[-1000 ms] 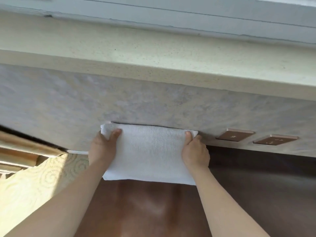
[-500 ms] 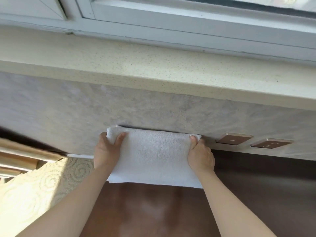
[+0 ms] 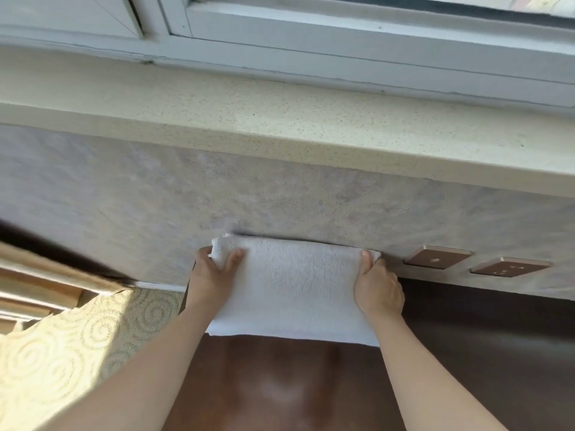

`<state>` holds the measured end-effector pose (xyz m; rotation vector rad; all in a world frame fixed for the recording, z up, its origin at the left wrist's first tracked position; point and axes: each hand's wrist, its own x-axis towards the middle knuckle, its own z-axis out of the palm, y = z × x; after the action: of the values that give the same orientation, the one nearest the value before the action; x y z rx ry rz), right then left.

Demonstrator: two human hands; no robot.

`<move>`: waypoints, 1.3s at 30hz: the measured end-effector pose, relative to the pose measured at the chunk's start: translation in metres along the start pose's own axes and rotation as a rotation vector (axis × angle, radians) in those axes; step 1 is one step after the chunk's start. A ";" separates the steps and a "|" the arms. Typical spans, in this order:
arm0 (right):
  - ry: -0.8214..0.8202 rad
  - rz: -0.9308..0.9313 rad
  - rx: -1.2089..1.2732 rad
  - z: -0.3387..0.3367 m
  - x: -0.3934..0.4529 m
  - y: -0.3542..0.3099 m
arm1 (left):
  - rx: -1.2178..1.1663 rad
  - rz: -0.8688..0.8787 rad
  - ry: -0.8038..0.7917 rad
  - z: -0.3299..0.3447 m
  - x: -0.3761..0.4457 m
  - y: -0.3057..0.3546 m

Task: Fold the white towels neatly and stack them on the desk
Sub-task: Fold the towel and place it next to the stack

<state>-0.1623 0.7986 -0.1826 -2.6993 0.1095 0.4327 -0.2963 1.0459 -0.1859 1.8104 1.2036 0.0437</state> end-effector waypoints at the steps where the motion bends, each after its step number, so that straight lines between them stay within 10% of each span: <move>1: -0.012 0.021 -0.002 0.000 -0.001 -0.002 | 0.043 0.045 0.052 0.000 0.000 0.000; 5: 0.146 0.017 -0.044 -0.006 -0.009 -0.004 | 0.272 0.463 0.377 0.003 -0.017 0.010; 8: 0.468 -0.355 -0.113 0.002 -0.034 -0.012 | 0.449 0.819 0.109 0.030 -0.041 0.008; 10: 0.369 -0.696 -0.095 0.020 -0.047 -0.022 | 0.643 0.888 -0.032 0.047 -0.043 0.006; 14: 0.112 -0.763 -0.193 0.049 -0.042 -0.022 | 0.816 0.883 -0.123 0.052 -0.028 0.004; 39: 0.078 -0.636 -0.320 0.020 -0.025 0.031 | 0.874 0.864 -0.157 0.037 -0.017 -0.003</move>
<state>-0.1955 0.7782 -0.2038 -2.8484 -0.8373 0.1545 -0.2891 1.0089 -0.2020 2.9180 0.2171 -0.1532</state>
